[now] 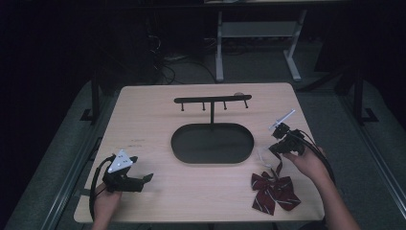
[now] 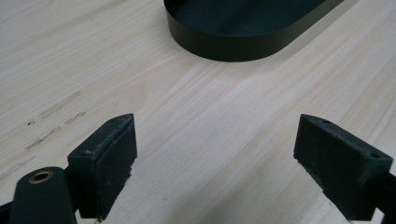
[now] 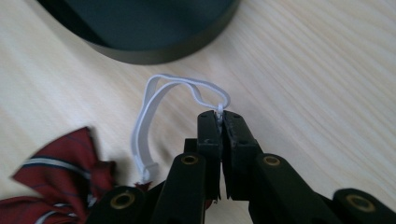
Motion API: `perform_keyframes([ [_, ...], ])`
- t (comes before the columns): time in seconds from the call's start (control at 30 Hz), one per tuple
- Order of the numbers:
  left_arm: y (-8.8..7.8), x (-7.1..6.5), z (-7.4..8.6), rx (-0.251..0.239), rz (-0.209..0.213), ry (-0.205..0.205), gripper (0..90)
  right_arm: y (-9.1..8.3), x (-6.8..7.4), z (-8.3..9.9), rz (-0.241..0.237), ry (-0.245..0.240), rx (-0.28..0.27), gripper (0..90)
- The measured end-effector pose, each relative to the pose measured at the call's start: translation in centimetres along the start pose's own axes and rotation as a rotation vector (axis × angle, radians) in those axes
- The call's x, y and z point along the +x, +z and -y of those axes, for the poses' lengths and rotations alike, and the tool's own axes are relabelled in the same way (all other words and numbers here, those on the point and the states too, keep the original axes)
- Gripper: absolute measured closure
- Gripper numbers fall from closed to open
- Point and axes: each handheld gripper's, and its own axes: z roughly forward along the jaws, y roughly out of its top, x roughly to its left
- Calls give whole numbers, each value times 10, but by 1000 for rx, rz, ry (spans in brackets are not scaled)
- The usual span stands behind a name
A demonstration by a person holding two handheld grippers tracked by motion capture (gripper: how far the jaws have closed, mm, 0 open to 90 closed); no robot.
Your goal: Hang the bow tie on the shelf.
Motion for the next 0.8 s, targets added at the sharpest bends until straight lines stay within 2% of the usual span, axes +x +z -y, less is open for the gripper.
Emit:
perform_keyframes([
  [0.17,1,0,0,5,3,2,132,-8,4,-4,-39,-26,-14,862],
  [0.37,1,0,0,5,2,1,132,-22,9,-9,-96,-53,-64,863],
  [0.8,1,-1,0,6,2,1,132,-52,23,-20,-81,-90,-132,867],
])
